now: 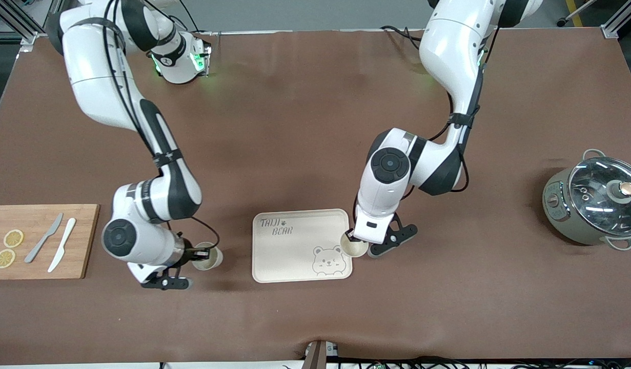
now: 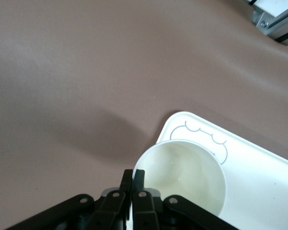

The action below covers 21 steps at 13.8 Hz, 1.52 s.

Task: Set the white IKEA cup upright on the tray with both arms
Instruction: 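Carry the left gripper's cup onto the tray while the right gripper lifts, then carry the right gripper's cup onto the tray beside the other cup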

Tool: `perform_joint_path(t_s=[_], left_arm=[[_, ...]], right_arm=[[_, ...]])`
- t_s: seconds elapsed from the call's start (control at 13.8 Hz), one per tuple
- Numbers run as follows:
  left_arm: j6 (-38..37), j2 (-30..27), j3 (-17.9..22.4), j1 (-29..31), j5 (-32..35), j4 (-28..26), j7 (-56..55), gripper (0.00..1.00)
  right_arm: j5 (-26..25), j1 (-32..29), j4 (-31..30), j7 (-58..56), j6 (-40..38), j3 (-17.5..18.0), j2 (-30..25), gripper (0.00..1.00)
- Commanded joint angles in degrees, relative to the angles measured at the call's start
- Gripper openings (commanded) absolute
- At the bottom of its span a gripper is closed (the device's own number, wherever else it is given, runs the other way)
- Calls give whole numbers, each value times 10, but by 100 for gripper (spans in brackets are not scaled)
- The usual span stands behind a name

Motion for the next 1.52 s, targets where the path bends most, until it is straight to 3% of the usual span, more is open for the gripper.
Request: perform_joint_path(t_s=[0.0,0.72,1.23,1.45], left_arm=[[1,31,17,-23,0,32,-29,0],[22,55,15,-47,0,33,-55,0],[31,68,14,-52,0,32,-55,0],[32,68,14,-51,0,32,-53,28]], right_arm=[[1,31,3,69,-11,-3,-13,0],[-2,126,20,237,40,-7,4,0],[-4,156,19,271,99,-7,30,0],[-7,163,17,276,114,-8,42,0]])
